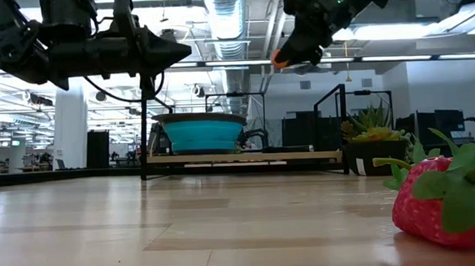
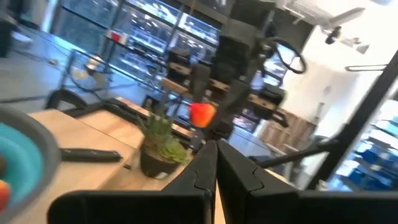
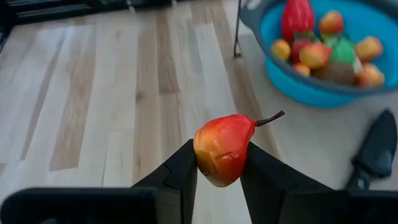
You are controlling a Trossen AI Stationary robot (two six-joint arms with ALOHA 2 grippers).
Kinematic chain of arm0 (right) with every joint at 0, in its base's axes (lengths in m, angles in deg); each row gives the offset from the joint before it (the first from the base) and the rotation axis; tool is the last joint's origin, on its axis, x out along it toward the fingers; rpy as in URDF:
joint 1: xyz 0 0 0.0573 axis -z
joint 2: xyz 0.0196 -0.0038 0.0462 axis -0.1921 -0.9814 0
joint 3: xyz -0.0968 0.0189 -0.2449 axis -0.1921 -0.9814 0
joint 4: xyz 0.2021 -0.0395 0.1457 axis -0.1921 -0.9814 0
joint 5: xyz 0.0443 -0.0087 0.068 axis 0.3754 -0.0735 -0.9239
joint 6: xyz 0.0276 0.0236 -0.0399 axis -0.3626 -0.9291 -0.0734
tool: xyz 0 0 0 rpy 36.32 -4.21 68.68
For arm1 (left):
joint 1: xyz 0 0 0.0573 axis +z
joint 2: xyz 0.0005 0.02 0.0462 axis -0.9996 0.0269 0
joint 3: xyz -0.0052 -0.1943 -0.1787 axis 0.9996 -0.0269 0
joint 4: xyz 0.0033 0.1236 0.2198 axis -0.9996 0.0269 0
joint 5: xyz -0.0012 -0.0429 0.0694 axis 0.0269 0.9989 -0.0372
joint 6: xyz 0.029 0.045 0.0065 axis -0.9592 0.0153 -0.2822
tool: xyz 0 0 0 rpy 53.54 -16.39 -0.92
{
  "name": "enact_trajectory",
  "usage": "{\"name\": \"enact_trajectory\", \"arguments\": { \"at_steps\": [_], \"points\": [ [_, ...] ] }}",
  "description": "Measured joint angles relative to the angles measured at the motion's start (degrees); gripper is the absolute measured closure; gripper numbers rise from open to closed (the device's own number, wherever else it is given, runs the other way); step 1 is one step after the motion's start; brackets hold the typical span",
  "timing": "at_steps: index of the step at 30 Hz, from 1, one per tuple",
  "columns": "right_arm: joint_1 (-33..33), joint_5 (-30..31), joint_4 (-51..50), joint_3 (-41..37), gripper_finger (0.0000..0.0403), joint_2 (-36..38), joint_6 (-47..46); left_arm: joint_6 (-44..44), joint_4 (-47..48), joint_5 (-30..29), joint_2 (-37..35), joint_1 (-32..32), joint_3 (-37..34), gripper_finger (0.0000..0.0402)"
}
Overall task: Pick & Place Fruit
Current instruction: Put the pear into the basket
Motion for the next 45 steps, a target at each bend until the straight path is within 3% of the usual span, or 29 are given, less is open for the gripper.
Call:
{"name": "enact_trajectory", "arguments": {
  "at_steps": [6, 16, 21, 31, 45],
  "points": [
    [-0.99, -0.15, 5.95, 0.00, 0.0305, 0.00, 4.29, 0.37, 0.01, -2.48, 0.00, 0.00, 0.28, 0.0358],
    [-1.54, -0.14, 16.69, 0.00, 0.0305, 0.00, 10.93, 5.34, -0.01, -0.84, 0.00, 0.00, 5.95, 0.0172],
    [-1.27, -0.13, 20.50, 0.00, 0.0305, 0.00, 15.73, 4.71, -0.12, -0.43, 0.00, 0.00, 9.23, 0.0120],
    [2.34, -0.11, 24.03, 0.00, 0.0305, 0.00, 22.40, 2.31, 0.61, -1.00, 1.79, 0.05, 11.07, 0.0134],
    [-0.27, -0.93, 22.11, 0.00, 0.0305, -0.02, 18.65, 6.96, 0.63, 2.06, 13.21, 0.09, 20.16, 0.0182]
  ]
}}
